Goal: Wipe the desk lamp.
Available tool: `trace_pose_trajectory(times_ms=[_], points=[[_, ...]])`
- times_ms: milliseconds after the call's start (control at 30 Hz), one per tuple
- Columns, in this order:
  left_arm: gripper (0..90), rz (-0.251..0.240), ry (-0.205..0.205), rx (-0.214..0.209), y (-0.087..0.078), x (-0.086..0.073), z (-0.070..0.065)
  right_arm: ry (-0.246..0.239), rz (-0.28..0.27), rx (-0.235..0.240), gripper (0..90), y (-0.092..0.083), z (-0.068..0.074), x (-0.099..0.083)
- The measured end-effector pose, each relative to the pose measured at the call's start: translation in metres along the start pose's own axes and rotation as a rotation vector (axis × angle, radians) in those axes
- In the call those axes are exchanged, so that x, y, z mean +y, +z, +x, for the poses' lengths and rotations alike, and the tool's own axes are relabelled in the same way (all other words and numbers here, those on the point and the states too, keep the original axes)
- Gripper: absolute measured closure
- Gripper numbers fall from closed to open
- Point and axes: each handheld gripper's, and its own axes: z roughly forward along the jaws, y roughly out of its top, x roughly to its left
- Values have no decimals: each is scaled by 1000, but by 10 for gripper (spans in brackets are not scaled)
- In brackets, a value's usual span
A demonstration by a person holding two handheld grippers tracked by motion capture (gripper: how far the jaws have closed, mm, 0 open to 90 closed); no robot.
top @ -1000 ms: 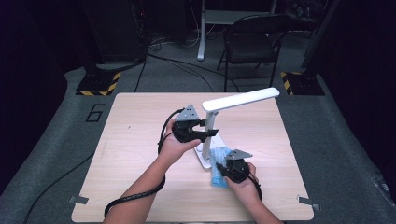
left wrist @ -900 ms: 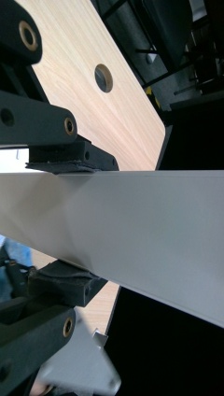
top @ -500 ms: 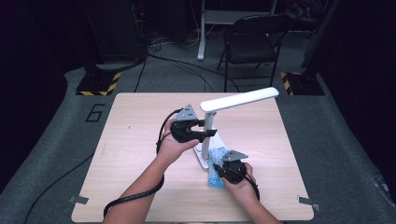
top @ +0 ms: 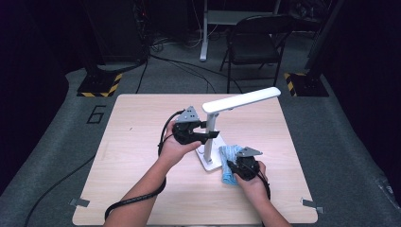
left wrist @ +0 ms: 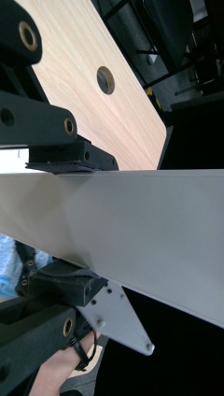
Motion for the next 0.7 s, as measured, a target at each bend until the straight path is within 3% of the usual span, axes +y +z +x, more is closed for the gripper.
trace_pose_trajectory(times_ms=[367,700], points=[[520,-5,-7,5,-2,-1,0,63,11,-54,679,-5,-23,-2],[516,-1,4,-54,-5,-2,0,121,-40,-49,673,-20,-36,-1]])
